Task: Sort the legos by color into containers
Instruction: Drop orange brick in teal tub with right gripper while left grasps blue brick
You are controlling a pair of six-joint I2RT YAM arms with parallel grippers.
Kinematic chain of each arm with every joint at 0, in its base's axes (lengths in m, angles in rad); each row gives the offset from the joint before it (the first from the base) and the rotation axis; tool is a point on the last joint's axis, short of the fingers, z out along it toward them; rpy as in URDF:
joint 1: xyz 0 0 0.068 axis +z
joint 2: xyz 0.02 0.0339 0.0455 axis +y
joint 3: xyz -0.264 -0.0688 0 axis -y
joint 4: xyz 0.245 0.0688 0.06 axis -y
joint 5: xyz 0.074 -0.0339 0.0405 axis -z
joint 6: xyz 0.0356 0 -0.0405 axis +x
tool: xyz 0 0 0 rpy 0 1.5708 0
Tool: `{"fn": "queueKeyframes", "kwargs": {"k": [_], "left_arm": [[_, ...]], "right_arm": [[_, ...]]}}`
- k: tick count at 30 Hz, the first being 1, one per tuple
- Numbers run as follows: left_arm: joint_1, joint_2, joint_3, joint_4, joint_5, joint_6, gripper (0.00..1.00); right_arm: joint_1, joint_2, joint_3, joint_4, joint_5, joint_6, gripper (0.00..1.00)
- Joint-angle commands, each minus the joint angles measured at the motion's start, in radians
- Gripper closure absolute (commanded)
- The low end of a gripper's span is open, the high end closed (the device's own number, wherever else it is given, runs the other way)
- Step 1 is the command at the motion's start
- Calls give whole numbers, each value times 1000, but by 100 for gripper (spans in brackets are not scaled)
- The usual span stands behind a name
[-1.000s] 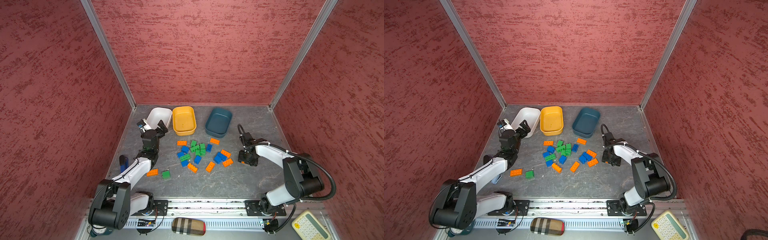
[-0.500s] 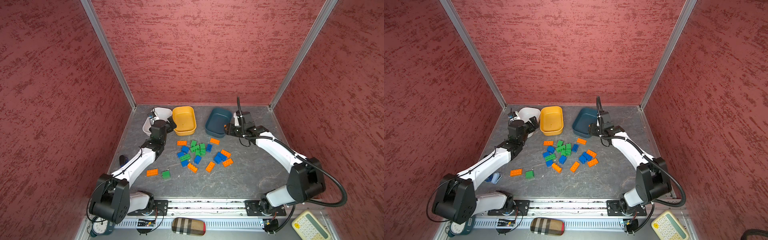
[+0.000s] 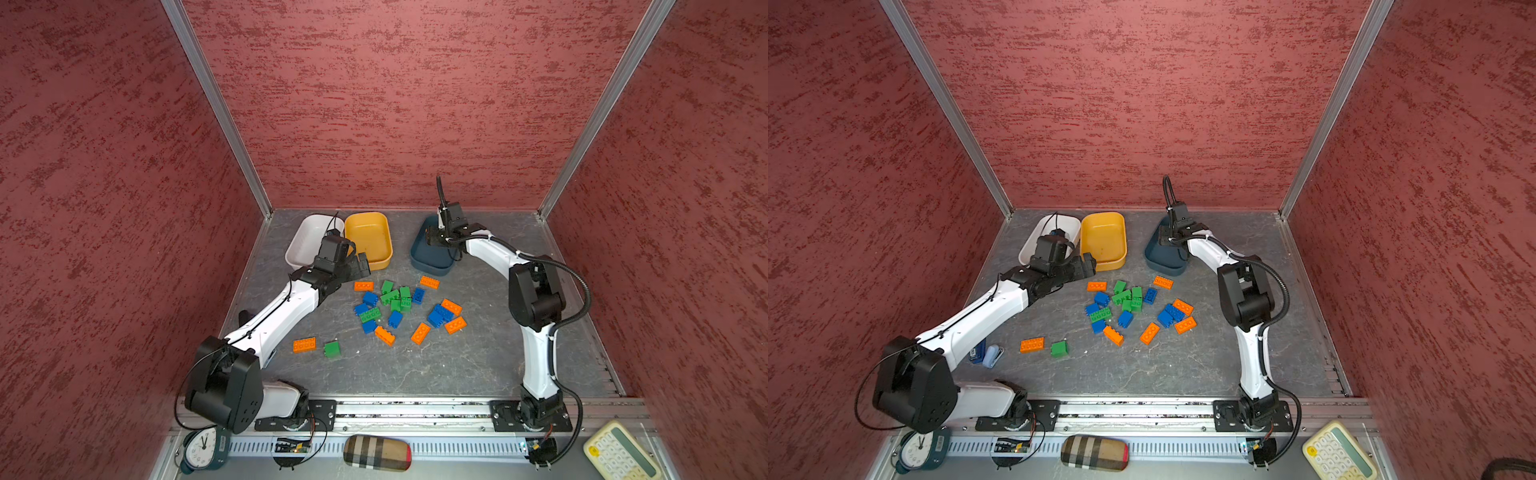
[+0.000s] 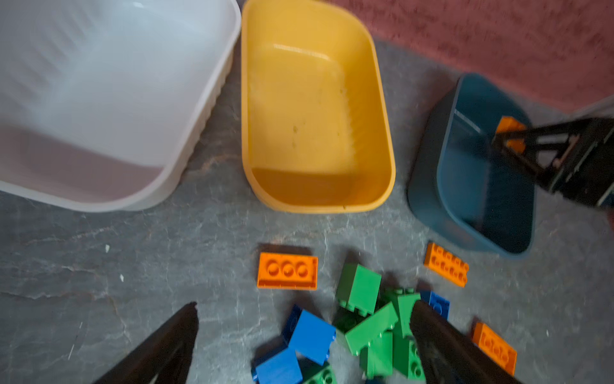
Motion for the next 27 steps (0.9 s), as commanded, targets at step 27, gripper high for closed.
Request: {"fn": "queueKeyframes", "kwargs": {"k": [27], "left_arm": [[-115,560,378,-448,111,364,34]], "right_arm": [[11,-543,-550,435,131,47,1]]}}
